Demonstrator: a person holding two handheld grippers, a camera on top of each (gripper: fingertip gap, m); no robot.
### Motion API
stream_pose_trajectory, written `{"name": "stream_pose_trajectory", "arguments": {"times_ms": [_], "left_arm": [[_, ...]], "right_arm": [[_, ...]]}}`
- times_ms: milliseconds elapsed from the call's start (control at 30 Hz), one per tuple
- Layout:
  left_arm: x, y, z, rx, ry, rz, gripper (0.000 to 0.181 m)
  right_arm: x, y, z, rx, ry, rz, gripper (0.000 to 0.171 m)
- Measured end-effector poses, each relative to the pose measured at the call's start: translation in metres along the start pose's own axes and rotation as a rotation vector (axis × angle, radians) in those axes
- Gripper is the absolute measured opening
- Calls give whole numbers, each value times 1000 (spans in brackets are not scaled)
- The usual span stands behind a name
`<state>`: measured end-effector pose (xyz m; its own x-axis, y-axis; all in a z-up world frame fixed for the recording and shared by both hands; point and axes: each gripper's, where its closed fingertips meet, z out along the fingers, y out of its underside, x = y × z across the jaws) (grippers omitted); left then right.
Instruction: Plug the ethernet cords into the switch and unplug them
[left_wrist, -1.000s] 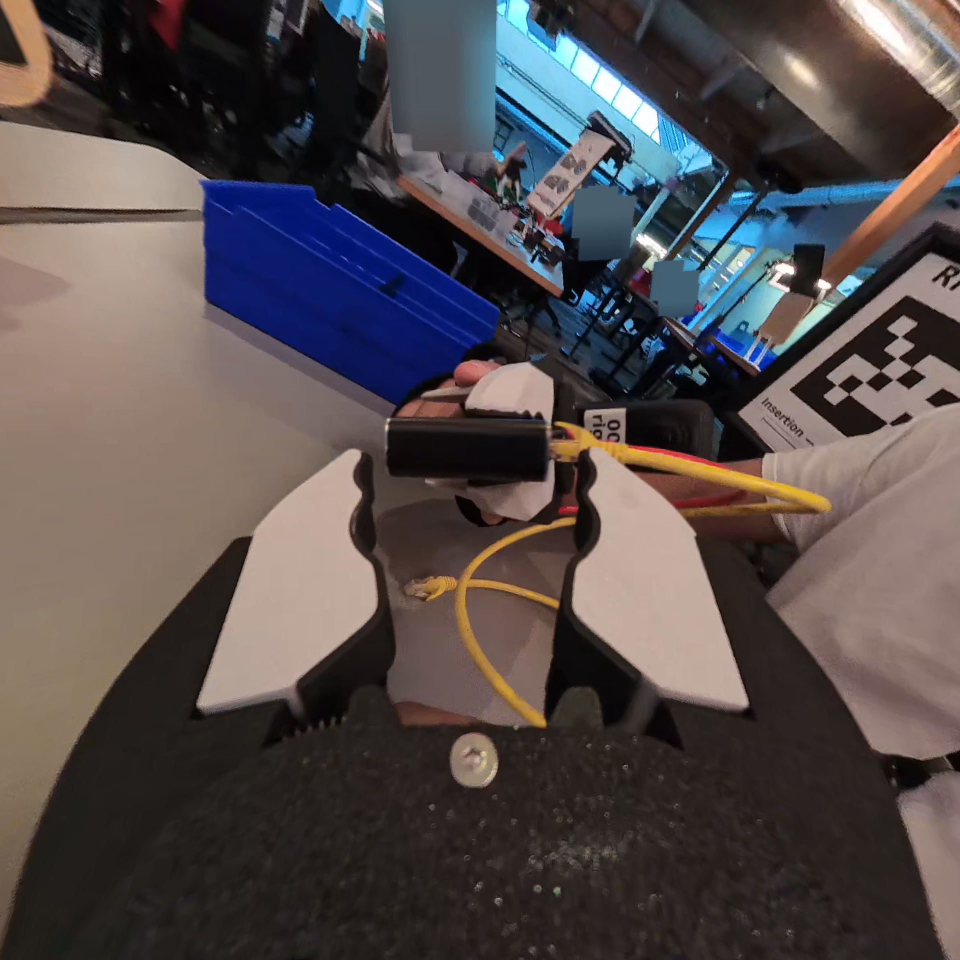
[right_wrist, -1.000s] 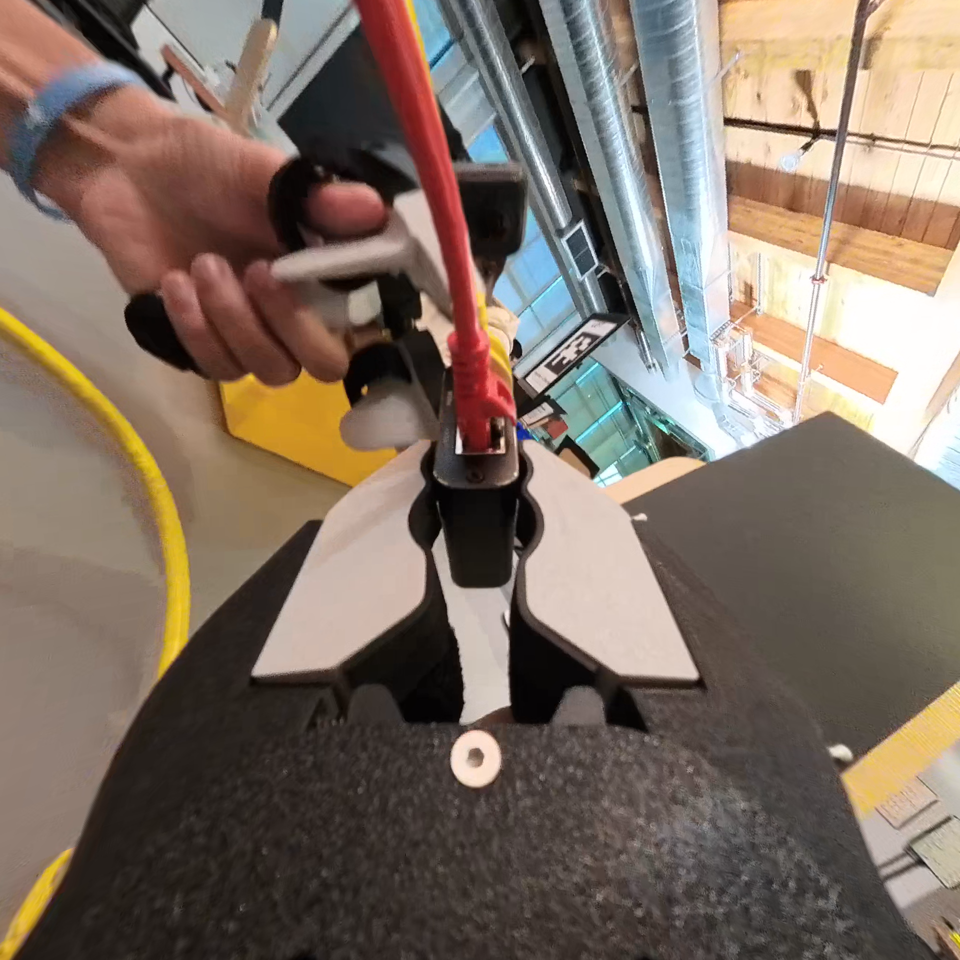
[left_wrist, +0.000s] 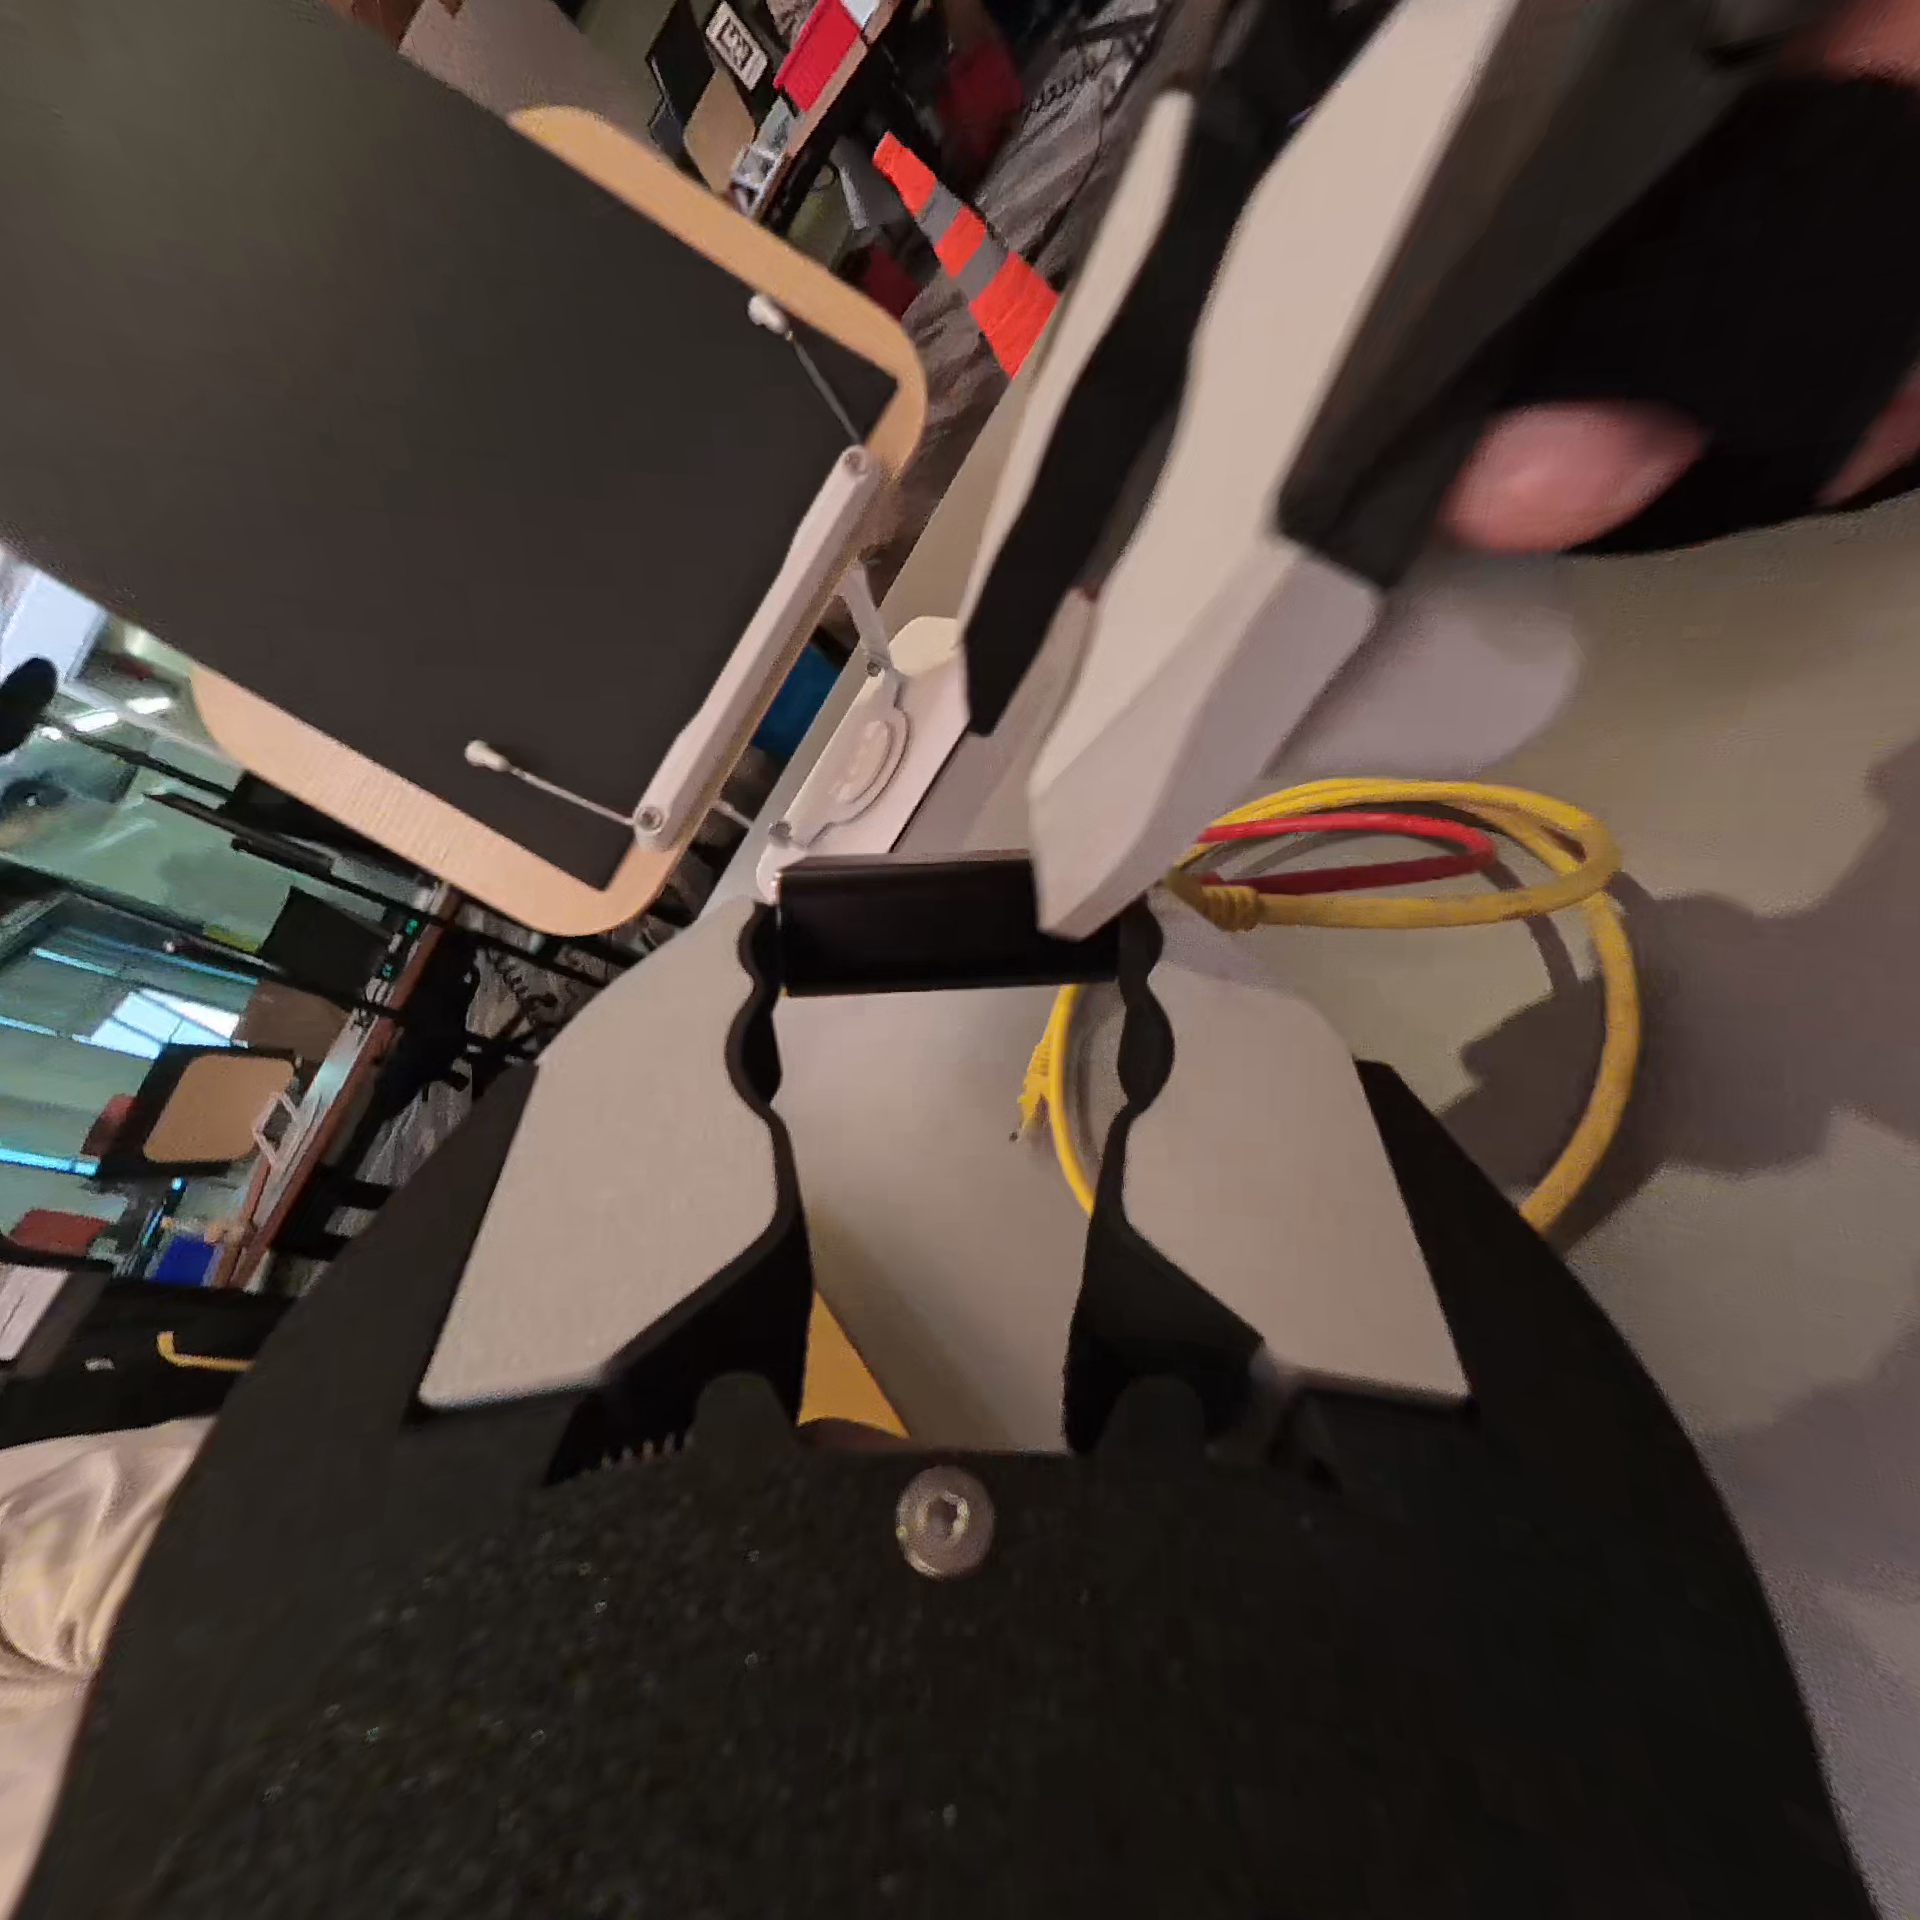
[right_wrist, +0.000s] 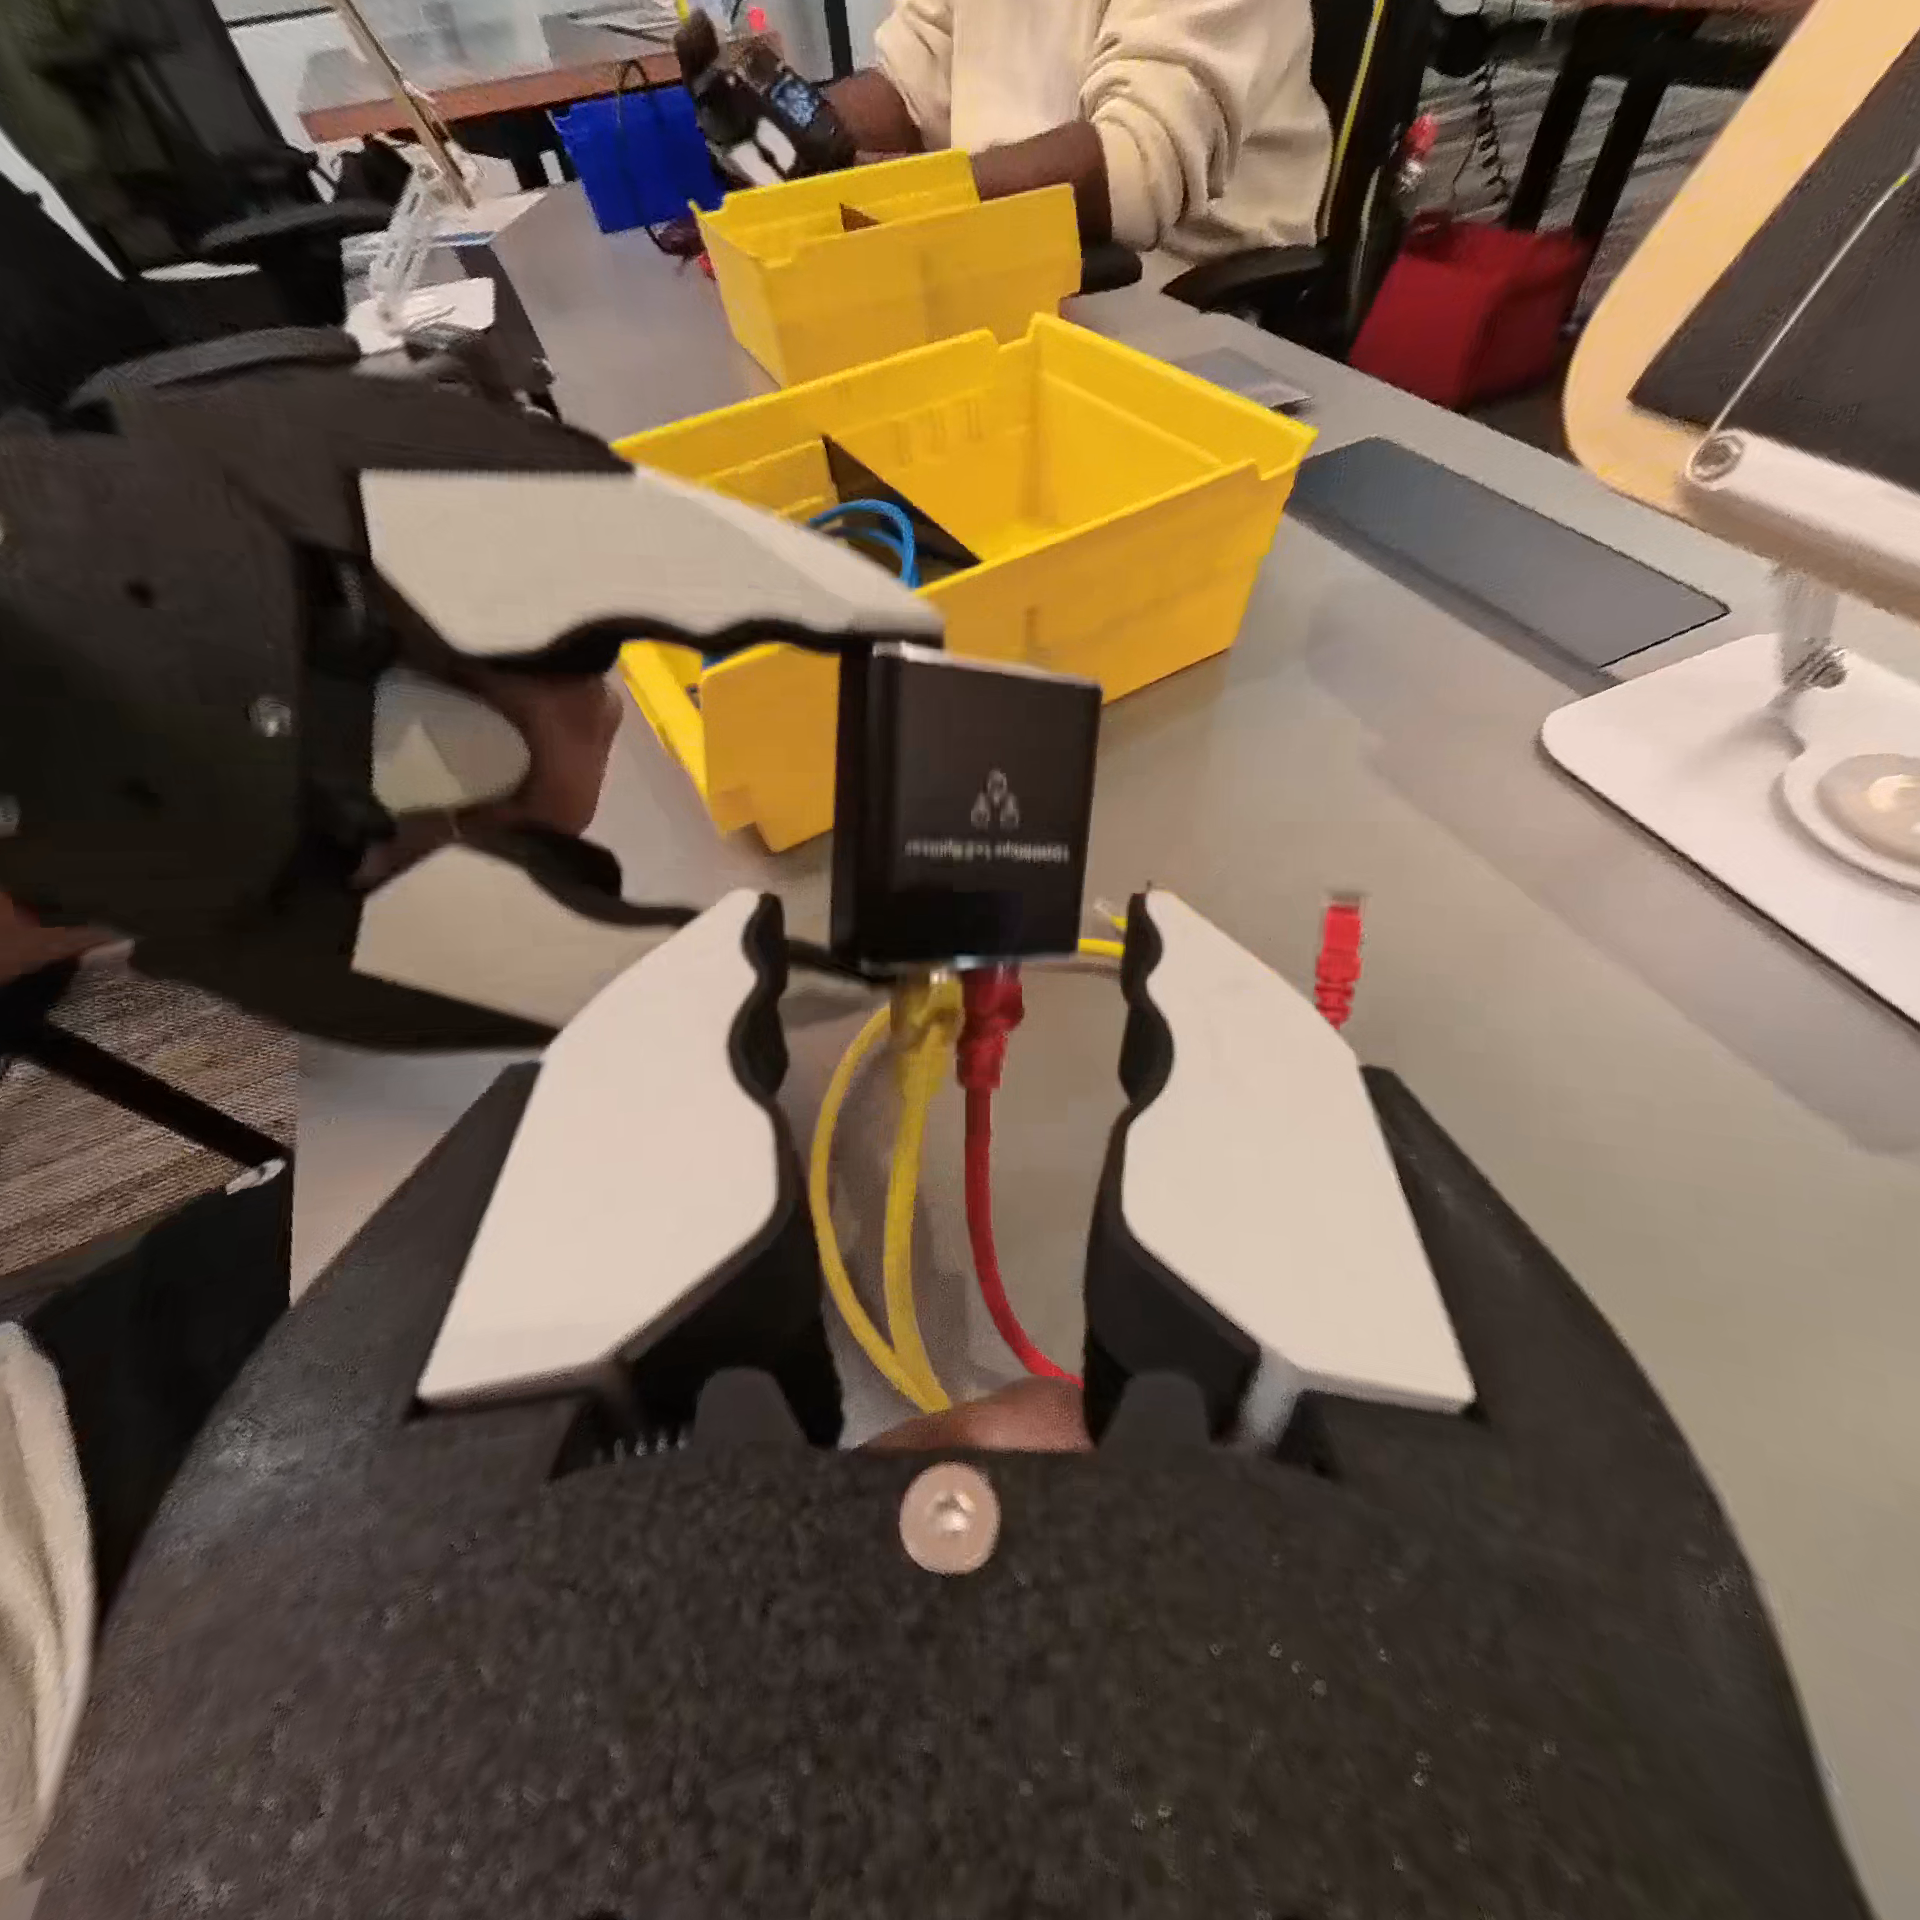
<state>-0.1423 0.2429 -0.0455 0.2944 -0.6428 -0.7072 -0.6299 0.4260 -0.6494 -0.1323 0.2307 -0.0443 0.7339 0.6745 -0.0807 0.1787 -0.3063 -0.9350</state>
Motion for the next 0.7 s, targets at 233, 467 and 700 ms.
{"name": "stream_pose_trajectory", "arguments": {"times_ms": [233, 467, 700], "left_arm": [[31, -23, -5, 41, -62, 228, 63], [54, -27, -7, 76, 41, 185, 62], [53, -39, -31, 184, 641, -521, 71]], "right_arm": [[-1, 9, 6, -33, -26, 10, 78], [-8, 30, 0, -94, -184, -61, 65], [-26, 52, -22, -138, -358, -227, 65]]}}
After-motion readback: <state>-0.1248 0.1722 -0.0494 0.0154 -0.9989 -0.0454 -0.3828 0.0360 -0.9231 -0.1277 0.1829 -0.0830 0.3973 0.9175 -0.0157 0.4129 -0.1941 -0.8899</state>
